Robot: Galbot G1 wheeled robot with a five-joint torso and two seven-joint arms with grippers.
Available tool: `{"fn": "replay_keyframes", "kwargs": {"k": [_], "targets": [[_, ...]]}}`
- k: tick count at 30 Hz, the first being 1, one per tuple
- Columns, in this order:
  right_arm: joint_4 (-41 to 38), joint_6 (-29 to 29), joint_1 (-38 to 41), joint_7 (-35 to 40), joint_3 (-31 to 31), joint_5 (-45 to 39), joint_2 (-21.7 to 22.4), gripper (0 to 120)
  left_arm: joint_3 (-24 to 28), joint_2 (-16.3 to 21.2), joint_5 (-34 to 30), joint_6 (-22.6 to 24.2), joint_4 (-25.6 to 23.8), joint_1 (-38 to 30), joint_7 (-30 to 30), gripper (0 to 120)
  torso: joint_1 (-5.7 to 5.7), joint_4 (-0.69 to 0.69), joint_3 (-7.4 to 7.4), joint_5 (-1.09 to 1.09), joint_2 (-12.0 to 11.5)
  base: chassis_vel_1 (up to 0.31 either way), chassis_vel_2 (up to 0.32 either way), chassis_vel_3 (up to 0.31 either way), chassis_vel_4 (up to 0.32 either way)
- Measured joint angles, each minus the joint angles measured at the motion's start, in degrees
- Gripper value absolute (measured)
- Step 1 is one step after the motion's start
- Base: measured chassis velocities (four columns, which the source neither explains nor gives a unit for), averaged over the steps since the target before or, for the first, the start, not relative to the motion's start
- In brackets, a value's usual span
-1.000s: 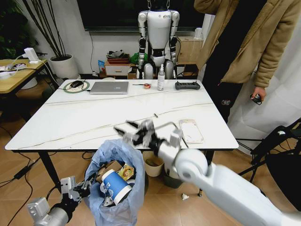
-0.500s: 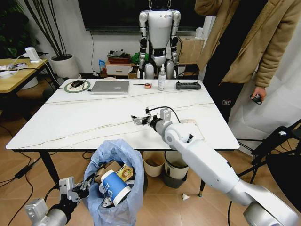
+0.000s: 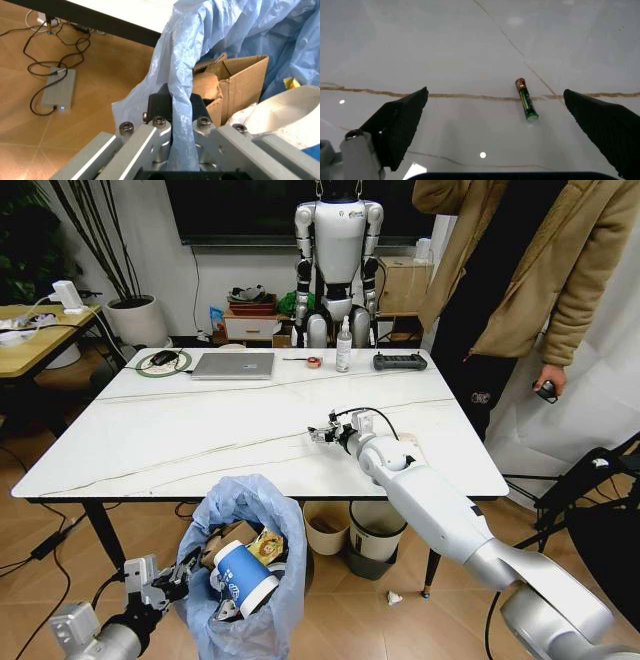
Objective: Pick up the trash bin and place the trash from the table into it.
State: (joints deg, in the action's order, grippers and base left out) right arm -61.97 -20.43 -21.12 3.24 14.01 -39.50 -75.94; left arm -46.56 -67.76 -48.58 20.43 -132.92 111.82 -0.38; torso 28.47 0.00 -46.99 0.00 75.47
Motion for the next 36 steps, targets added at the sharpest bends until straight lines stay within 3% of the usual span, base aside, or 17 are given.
{"fn": "replay_keyframes", "kwargs": {"k": [3, 9, 11, 13, 30, 36], "targets": [[0.7, 0.2, 0.2, 0.0, 0.0, 0.1, -0.1, 95, 0.0, 0.0, 0.0, 0.0, 0.0, 0.0, 0.0, 0, 0.0, 0.0, 0.0, 0.0, 0.0, 0.0, 0.0, 0.0, 0.0], [1.8, 0.1, 0.2, 0.0, 0.0, -0.5, 0.1, 71, 0.1, 0.0, -0.1, -0.1, 0.1, -0.2, 0.0, 0, 0.0, 0.0, 0.0, 0.0, 0.0, 0.0, 0.0, 0.0, 0.0], [1.8, 0.0, 0.1, 0.0, 0.0, -0.5, 0.1, 70, 0.1, 0.0, -0.1, -0.1, 0.1, -0.2, 0.0, 0, 0.0, 0.0, 0.0, 0.0, 0.0, 0.0, 0.0, 0.0, 0.0], [1.8, 0.0, 0.0, 0.0, 0.0, -0.5, 0.4, 58, 0.1, 0.1, -0.1, -0.1, 0.1, -0.2, 0.0, 0, 0.0, -0.01, 0.0, 0.0, 0.0, 0.0, 0.0, 0.0, 0.0], [1.7, 0.0, -0.8, 0.2, 0.7, -0.2, 0.7, 0, 0.2, 0.2, -0.2, -0.1, 0.4, -0.4, 0.0, 0, -0.01, -0.01, 0.01, 0.0, 0.0, 0.0, 0.0, 0.0, 0.0], [1.5, 0.0, -0.8, 0.3, 0.8, -0.3, 0.6, 0, 0.3, 0.2, -0.2, -0.1, 0.6, -0.6, 0.0, 0, -0.01, -0.01, 0.01, 0.0, 0.0, 0.0, 0.0, 0.0, 0.0]]}}
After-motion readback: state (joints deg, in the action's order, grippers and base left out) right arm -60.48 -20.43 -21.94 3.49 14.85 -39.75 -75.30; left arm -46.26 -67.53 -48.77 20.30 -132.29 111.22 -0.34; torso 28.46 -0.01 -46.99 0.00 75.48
